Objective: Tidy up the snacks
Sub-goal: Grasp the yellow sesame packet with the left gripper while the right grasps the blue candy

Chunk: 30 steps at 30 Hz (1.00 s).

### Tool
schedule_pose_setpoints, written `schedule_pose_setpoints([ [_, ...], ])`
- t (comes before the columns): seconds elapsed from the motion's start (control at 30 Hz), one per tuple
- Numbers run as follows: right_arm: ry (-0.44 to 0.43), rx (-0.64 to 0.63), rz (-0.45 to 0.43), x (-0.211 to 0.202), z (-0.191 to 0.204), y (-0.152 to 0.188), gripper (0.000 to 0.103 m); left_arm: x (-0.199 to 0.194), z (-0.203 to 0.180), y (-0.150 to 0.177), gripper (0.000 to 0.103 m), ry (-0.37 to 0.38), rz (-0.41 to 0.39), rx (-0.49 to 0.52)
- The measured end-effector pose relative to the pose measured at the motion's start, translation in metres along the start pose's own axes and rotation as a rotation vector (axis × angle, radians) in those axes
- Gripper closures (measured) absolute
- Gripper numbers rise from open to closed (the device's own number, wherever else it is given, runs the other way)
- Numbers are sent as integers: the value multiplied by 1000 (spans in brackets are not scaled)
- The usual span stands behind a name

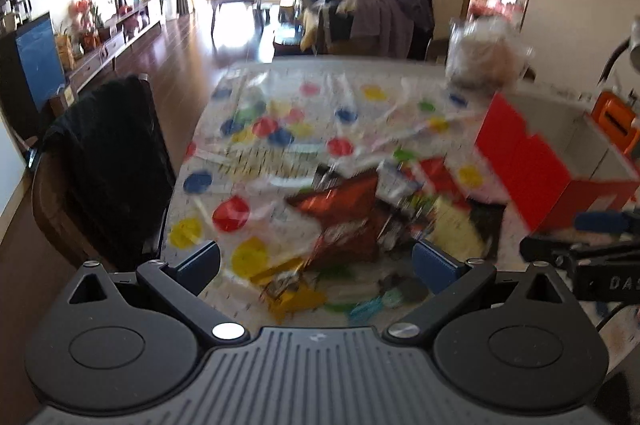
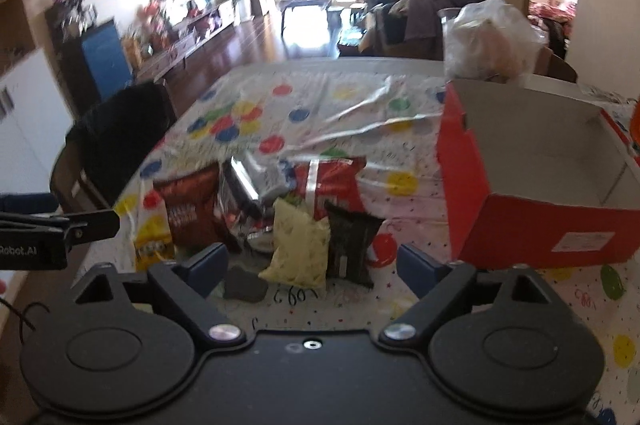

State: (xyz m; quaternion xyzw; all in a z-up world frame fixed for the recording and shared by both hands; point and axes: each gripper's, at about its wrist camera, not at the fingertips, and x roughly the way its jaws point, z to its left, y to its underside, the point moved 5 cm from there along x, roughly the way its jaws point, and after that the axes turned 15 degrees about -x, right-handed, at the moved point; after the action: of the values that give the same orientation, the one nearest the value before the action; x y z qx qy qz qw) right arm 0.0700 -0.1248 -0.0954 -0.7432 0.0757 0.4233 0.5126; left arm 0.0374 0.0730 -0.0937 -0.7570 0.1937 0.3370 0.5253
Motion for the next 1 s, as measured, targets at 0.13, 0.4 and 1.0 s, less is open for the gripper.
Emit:
schedule_pose_setpoints([
  [0.13,-34,-11,51,20,7,3,19,25,9,11,0,-20,91,-38],
  [0.4,-202,-173,99,44,42,12,29,53,24,9,6,-38,156,-102],
  [1.0,-318,-765,43,84,129,7,61,103,36,-2,30,-76,288,-218],
])
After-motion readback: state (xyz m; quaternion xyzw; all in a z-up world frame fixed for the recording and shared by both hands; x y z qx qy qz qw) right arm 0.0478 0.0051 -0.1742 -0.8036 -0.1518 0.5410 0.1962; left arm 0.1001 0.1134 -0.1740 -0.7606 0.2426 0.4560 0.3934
